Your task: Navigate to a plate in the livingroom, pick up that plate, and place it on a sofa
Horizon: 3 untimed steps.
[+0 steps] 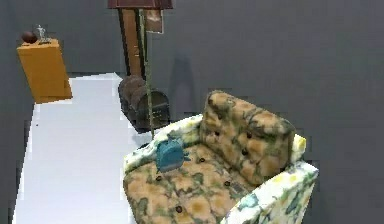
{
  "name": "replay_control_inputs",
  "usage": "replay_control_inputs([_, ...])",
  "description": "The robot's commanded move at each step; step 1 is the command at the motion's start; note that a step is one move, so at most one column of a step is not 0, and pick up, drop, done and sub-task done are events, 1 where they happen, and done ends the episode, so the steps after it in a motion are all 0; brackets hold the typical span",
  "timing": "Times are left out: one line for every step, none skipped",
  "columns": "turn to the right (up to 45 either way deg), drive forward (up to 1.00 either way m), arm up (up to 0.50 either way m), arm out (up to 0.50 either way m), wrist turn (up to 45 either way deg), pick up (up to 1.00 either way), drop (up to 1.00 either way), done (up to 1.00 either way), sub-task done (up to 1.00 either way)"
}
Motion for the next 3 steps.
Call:
replay_control_inputs([45.0,0.00,0.00,0.00,0.0,0.00,0.00,0.00,0.00])
replay_control_inputs([45.0,0.00,0.00,0.00,0.0,0.00,0.00,0.00,0.00])
replay_control_inputs([45.0,0.00,0.00,0.00,0.0,0.00,0.00,0.00,0.00])
